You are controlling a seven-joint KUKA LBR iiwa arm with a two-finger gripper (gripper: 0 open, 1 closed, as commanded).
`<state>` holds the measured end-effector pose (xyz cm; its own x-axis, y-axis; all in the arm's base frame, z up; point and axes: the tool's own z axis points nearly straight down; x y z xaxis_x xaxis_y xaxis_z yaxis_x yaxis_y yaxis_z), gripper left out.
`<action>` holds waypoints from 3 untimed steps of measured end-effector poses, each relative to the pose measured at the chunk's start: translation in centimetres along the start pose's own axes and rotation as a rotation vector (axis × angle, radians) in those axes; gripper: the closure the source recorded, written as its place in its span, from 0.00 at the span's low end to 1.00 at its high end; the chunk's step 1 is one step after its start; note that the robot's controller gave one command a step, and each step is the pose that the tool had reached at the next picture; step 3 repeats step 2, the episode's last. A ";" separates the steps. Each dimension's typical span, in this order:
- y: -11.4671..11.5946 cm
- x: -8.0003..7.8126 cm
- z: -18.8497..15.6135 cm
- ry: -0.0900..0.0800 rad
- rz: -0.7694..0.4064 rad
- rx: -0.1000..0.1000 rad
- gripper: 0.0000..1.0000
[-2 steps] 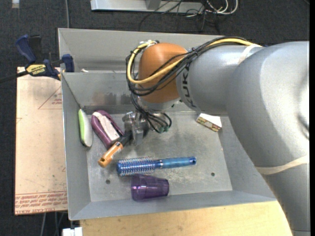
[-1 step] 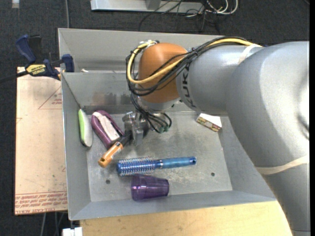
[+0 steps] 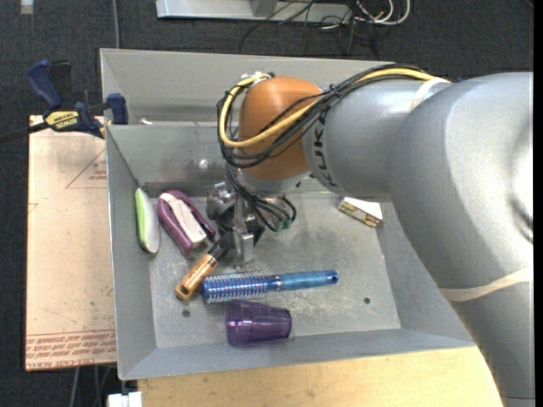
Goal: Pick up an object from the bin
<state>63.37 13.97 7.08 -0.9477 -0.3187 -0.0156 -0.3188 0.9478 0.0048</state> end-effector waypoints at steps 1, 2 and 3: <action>0.0 0.0 0.0 0.000 0.000 0.000 1.00; 0.0 0.0 0.0 0.000 0.001 0.000 1.00; 0.0 0.0 0.0 0.000 0.001 0.000 1.00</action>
Offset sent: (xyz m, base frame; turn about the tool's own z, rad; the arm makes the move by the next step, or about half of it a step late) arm 0.0000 0.0000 0.0000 0.0000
